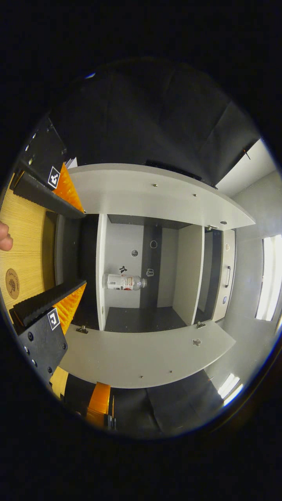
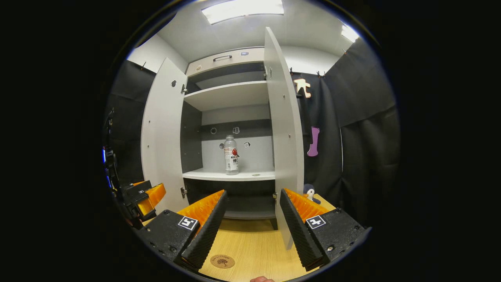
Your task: Grasp the bottle in the cabinet with the left hand and place it on the coaster, then close the right door with the right hand and the left door with the left hand.
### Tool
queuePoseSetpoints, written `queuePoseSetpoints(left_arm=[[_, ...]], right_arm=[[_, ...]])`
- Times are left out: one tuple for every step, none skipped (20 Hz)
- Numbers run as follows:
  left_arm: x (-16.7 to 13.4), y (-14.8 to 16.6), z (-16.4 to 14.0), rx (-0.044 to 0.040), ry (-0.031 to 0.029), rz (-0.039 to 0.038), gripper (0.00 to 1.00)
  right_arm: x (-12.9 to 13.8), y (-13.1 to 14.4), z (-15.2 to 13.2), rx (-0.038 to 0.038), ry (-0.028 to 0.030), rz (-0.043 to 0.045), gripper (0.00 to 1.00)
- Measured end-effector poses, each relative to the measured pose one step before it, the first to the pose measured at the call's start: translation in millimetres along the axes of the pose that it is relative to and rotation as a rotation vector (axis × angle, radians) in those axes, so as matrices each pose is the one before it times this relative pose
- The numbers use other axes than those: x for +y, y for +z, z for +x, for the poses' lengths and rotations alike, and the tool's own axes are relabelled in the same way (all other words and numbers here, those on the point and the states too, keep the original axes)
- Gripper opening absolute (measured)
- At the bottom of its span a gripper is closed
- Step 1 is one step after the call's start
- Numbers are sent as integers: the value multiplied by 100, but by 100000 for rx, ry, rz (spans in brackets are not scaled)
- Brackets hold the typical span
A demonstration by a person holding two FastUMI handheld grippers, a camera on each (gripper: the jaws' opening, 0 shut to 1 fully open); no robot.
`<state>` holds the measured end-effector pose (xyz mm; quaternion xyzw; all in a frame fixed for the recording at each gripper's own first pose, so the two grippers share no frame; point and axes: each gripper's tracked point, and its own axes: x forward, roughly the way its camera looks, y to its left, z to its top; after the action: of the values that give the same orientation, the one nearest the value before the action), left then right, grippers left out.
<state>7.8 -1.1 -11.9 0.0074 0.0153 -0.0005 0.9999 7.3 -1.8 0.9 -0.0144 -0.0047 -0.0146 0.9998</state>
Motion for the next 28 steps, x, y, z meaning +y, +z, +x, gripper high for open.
queuePoseSetpoints(left_arm=[[-4, -72, 132, 420, -221, -133, 95], [-10, -43, 112, 142, -27, -213, 95], [-26, 173, 175, -322, -223, -356, 95], [-113, 81, 215, -418, -613, -75, 94], [-143, 15, 116, -71, -462, 118, 95], [-96, 89, 161, -211, -324, -55, 95], [-72, 10, 134, -209, -124, -332, 95], [-23, 22, 139, 83, -6, -373, 94], [6, -72, -15, 29, 97, -126, 99], [8, 17, 13, -111, 71, -13, 95], [-52, 151, 55, -433, -81, 122, 95], [-11, 143, 76, -614, -66, 101, 94], [-3, 77, 67, -453, -38, 103, 94], [-36, 65, 88, -241, -128, 39, 95], [-111, 25, 90, -10, -206, -59, 95], [29, -77, 97, -28, -162, -59, 95], [-9, 29, 100, -60, 92, -41, 95], [25, -109, 97, 282, -39, -102, 95], [-71, -125, 122, 333, -195, -48, 95], [30, -77, 51, 100, -32, 105, 95], [89, 22, 66, -73, 194, 164, 94], [15, 35, 5, 96, 18, 163, 99], [28, 146, -15, -358, -125, 91, 95], [95, 114, -63, -382, 43, 191, 94], [28, 58, -8, -298, 112, 255, 95], [59, 8, -34, 69, 69, 283, 94], [81, -12, -102, 29, 230, 221, 94], [21, 51, -99, -60, 131, -9, 95]], right_arm=[[171, 98, 104, -141, 348, -365, 83], [157, 118, 284, 8, 670, -441, 83], [283, 342, 355, -455, 1106, -271, 83], [103, 444, 426, -771, 412, 261, 83], [227, 511, 513, -639, 790, 140, 83], [340, 368, 518, -489, 1014, -420, 83], [260, 369, 525, -401, 956, -963, 83], [285, 550, 554, -848, 813, -999, 83], [120, 412, 566, -782, 487, -728, 83], [272, 86, 423, -284, 702, -132, 83], [195, 17, 360, 279, 605, 234, 83], [162, -80, 276, 261, 679, 630, 83], [82, 6, 186, 204, 388, 944, 83], [61, -80, 56, 78, 319, 812, 83], [-91, -44, -22, -27, -113, 189, 83], [-182, -78, -56, 3, -383, -508, 83], [-173, -75, -63, 153, -426, -944, 83], [-292, -148, -93, -24, -726, -658, 83], [-282, -71, -50, -49, -668, -228, 83], [-125, -105, -92, 286, -515, -101, 83], [-163, -126, -93, 453, -459, 39, 83], [-63, -18, -75, 241, -281, 344, 83], [-42, 109, -141, -254, -183, 374, 83], [-126, 147, -137, -673, -526, 166, 83], [-105, 114, -145, -701, -518, -39, 83], [-125, -22, -130, -228, -654, -310, 83], [-88, 15, -139, -182, -461, -302, 83], [-38, -4, -139, -200, -268, -131, 83]])
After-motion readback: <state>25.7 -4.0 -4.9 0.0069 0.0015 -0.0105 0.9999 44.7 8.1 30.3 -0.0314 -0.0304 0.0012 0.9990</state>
